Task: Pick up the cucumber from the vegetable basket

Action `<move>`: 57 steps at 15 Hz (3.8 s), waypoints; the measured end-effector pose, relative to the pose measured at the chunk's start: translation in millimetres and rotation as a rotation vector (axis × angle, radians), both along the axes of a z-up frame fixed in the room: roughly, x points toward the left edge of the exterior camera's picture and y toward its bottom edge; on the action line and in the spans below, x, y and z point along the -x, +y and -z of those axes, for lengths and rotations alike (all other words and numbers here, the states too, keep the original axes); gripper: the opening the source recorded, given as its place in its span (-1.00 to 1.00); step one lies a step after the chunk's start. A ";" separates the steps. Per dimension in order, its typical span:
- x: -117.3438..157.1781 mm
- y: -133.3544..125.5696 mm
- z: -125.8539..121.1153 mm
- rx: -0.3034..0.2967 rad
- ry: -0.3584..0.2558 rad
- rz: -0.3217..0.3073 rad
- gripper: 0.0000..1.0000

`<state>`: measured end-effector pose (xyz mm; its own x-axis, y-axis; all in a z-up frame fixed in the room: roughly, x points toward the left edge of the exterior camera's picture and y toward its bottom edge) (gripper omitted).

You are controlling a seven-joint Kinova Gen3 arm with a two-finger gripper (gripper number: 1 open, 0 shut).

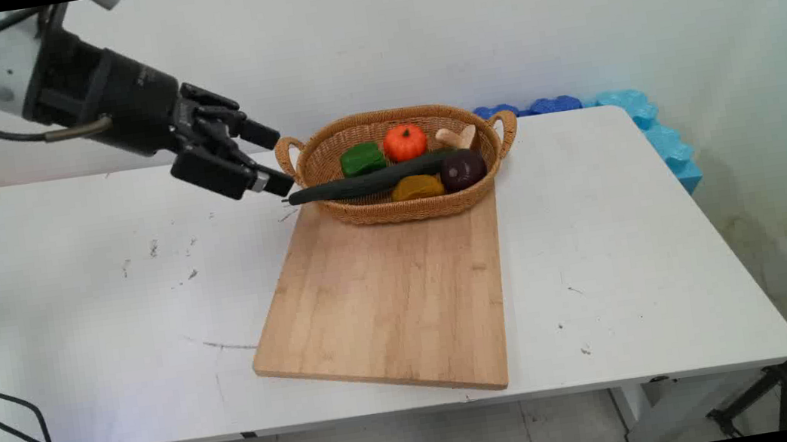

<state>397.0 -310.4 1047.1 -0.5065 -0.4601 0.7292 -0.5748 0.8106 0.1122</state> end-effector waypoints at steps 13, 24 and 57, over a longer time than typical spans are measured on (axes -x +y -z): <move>32.0 -75.9 16.3 0.001 -0.032 -0.145 1.00; 18.1 -137.7 66.8 -0.048 -0.148 -0.326 1.00; 21.1 -172.1 169.8 -0.126 -0.210 -0.364 -1.00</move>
